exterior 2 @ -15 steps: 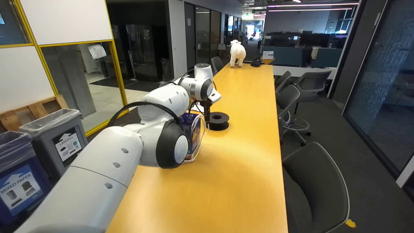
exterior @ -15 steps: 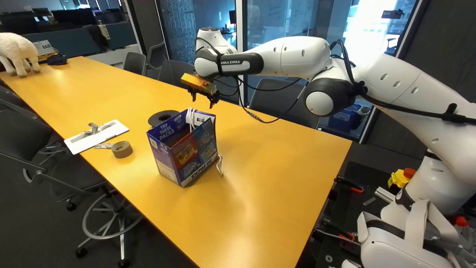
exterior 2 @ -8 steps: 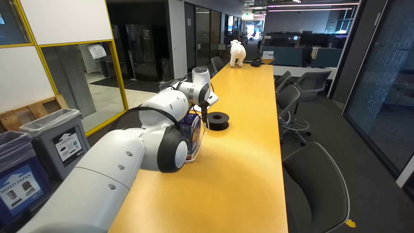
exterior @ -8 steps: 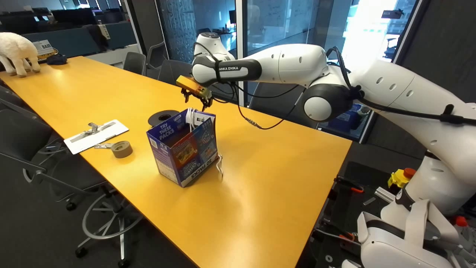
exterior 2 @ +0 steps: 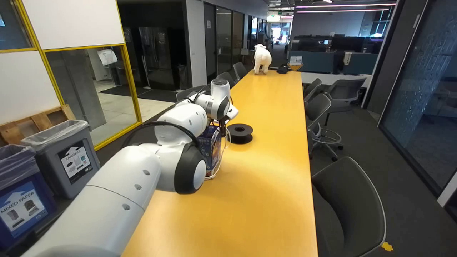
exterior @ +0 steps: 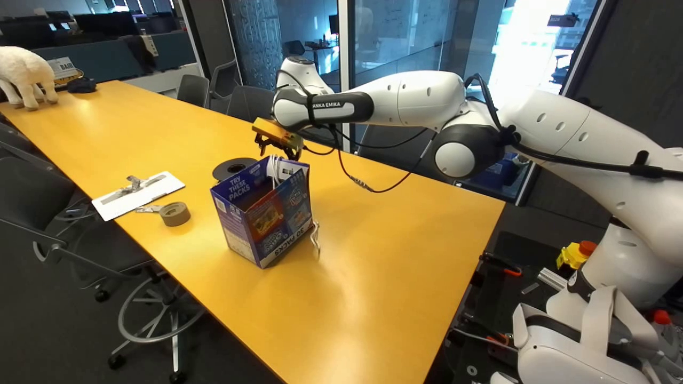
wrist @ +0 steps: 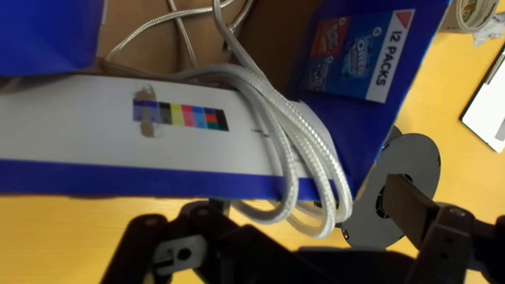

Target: Place the two white ropes inside the blue box

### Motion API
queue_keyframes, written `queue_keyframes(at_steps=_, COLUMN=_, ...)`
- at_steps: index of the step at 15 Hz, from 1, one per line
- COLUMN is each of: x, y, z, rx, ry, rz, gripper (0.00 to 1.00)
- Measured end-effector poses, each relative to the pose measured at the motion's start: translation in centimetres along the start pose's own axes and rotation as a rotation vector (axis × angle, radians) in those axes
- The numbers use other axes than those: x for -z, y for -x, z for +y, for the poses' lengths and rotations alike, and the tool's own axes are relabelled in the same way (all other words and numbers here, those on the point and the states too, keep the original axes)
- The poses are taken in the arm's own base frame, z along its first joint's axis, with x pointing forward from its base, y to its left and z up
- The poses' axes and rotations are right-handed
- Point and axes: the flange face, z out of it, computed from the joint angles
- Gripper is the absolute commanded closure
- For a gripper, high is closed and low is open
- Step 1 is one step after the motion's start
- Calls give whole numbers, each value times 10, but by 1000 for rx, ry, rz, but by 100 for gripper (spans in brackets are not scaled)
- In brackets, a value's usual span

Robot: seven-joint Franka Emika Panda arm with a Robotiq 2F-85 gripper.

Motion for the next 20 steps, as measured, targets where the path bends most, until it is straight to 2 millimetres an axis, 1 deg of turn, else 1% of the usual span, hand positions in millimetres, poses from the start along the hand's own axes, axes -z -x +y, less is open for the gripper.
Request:
queue_keyframes(at_steps=5, x=-10, y=3, z=5, rx=52, ry=15, rz=-37, gripper=0)
queue_keyframes(at_steps=12, x=-8, y=-2, z=6, rx=47, ry=12, rz=-36, gripper=0)
queue_keyframes(at_steps=13, x=-8, y=-2, z=7, rx=48, ry=12, rz=-36, gripper=25)
queue_keyframes(at_steps=14, x=-9, y=-2, z=7, rx=50, ry=13, rz=-36, gripper=26)
queue_keyframes(at_steps=20, x=-9, y=-2, z=8, rx=57, ry=24, rz=-41, gripper=73)
